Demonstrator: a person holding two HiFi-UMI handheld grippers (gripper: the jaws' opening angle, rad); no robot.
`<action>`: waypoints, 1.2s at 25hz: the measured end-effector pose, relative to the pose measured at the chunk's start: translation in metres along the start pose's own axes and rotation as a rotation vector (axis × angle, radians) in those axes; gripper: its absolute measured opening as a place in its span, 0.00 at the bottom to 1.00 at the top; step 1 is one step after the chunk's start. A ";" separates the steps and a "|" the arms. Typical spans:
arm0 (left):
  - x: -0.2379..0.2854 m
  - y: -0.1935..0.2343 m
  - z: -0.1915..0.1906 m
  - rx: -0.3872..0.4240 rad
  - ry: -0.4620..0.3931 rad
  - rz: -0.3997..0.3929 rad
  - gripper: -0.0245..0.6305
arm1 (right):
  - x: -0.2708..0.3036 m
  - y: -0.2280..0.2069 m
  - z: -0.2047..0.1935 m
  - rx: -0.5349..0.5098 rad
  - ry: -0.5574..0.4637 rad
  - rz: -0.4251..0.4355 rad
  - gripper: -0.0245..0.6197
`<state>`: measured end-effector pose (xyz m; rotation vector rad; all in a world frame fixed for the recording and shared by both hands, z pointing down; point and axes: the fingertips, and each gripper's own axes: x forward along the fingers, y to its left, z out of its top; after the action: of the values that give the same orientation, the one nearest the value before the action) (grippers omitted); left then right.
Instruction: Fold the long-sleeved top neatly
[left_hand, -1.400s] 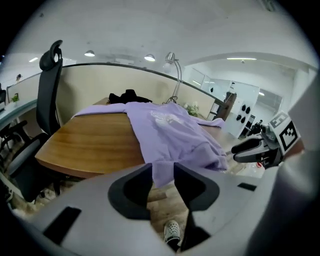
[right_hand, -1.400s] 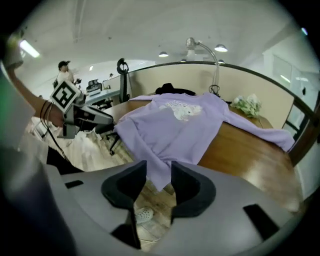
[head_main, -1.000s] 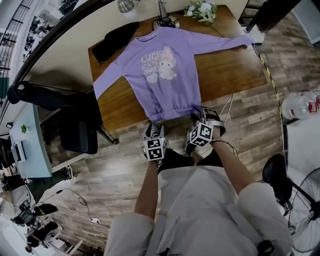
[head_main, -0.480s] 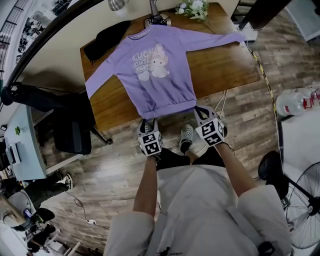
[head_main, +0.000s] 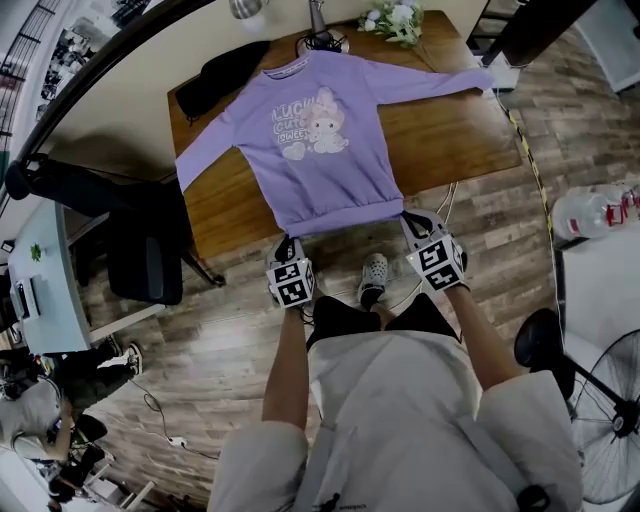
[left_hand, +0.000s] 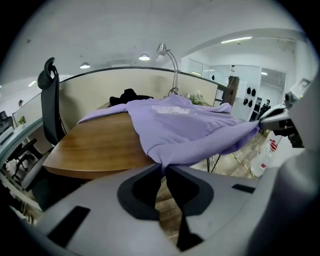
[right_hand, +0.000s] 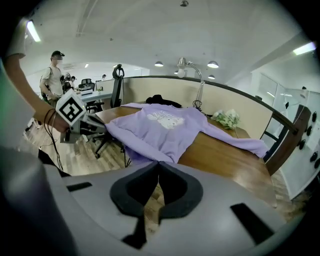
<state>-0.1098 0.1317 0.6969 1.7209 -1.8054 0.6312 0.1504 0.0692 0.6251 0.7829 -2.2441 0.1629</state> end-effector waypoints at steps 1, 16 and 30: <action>-0.006 0.003 0.002 0.010 0.001 -0.005 0.11 | 0.000 -0.001 -0.004 -0.014 0.011 0.002 0.05; -0.042 0.017 -0.029 0.059 0.148 -0.062 0.12 | 0.031 0.009 -0.071 -0.095 0.276 0.080 0.08; -0.015 0.069 0.118 0.029 -0.054 -0.065 0.12 | 0.020 -0.133 -0.021 0.402 0.150 -0.217 0.09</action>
<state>-0.1877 0.0675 0.6035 1.8244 -1.7769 0.5920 0.2295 -0.0405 0.6382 1.1785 -1.9921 0.5603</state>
